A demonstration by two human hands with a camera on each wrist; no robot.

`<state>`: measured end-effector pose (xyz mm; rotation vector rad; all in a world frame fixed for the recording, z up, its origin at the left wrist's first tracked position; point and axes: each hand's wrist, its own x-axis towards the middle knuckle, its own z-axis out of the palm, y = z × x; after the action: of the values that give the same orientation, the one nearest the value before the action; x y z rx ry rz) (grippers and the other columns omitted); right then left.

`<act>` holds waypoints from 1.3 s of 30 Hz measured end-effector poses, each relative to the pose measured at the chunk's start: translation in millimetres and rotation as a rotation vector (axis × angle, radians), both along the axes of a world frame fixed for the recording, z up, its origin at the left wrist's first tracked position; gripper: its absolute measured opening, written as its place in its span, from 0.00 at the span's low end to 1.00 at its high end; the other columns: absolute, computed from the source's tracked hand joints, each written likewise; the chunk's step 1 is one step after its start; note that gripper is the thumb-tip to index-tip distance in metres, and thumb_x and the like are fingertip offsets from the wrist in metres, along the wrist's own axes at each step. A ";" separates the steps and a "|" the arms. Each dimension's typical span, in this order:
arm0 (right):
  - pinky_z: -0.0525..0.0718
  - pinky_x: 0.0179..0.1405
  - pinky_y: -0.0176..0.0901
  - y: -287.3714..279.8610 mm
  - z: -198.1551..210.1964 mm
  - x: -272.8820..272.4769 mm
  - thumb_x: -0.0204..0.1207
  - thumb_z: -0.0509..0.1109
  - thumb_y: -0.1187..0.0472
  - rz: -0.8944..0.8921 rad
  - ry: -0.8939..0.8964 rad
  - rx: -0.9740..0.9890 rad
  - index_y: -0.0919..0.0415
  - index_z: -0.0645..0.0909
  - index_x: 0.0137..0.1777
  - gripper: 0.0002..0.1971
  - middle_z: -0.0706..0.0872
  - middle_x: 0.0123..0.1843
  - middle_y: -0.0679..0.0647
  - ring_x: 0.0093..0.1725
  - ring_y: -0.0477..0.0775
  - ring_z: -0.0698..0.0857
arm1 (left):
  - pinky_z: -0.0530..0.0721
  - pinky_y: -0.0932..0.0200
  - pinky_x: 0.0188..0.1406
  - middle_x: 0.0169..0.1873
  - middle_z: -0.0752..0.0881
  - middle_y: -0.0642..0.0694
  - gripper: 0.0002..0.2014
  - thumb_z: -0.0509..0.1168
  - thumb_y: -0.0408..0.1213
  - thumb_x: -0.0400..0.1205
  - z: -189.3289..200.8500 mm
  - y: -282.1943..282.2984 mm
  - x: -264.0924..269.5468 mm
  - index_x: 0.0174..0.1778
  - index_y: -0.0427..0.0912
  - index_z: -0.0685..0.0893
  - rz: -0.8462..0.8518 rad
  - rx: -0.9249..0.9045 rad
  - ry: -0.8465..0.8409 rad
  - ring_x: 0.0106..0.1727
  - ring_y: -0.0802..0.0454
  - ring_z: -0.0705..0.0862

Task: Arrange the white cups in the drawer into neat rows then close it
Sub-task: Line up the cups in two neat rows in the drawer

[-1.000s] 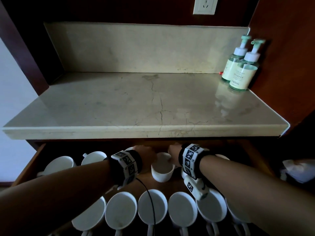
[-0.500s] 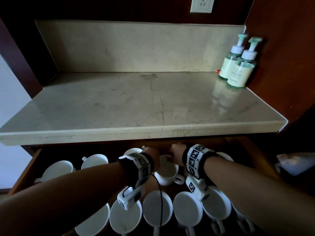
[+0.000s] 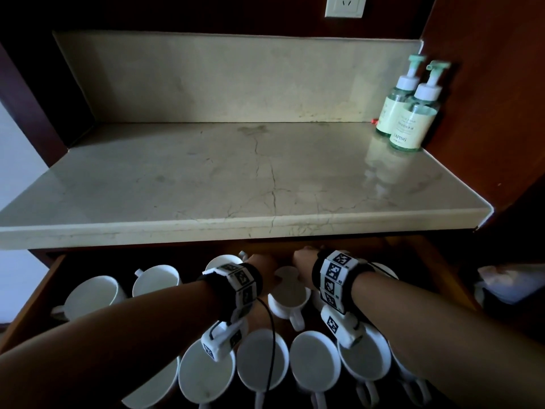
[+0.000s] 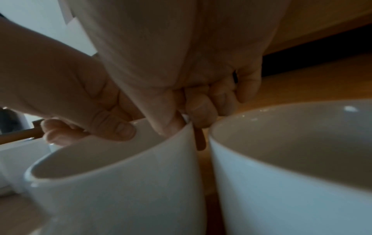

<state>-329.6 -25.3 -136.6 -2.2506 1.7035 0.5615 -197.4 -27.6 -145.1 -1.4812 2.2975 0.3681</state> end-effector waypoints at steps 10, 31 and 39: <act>0.79 0.34 0.42 0.1 -1.6 4.0 0.76 0.69 0.62 -0.036 0.064 -0.004 0.59 0.78 0.37 0.06 0.77 0.30 0.51 0.36 0.55 0.82 | 0.82 0.55 0.56 0.59 0.86 0.41 0.17 0.56 0.47 0.86 12.5 -4.8 51.2 0.59 0.41 0.85 0.143 -0.135 0.131 0.60 0.42 0.85; 0.79 0.41 0.43 1.1 3.7 -1.5 0.80 0.67 0.56 -0.066 0.046 -0.025 0.61 0.84 0.50 0.09 0.84 0.49 0.60 0.44 0.57 0.83 | 0.79 0.58 0.56 0.65 0.83 0.42 0.16 0.57 0.36 0.86 -7.9 -9.0 87.7 0.68 0.39 0.81 0.396 -0.070 -0.197 0.67 0.45 0.83; 0.78 0.32 0.44 11.6 40.3 -48.8 0.75 0.69 0.42 -0.100 -0.034 -0.131 0.64 0.84 0.42 0.21 0.83 0.35 0.56 0.35 0.58 0.84 | 0.82 0.54 0.54 0.58 0.86 0.46 0.17 0.57 0.47 0.83 19.7 6.7 55.6 0.61 0.45 0.84 0.261 -0.150 -0.156 0.61 0.45 0.85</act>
<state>-378.4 -13.7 -96.3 -2.2324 1.8742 0.3978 -141.9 -20.9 -125.4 -1.8231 2.0529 0.1453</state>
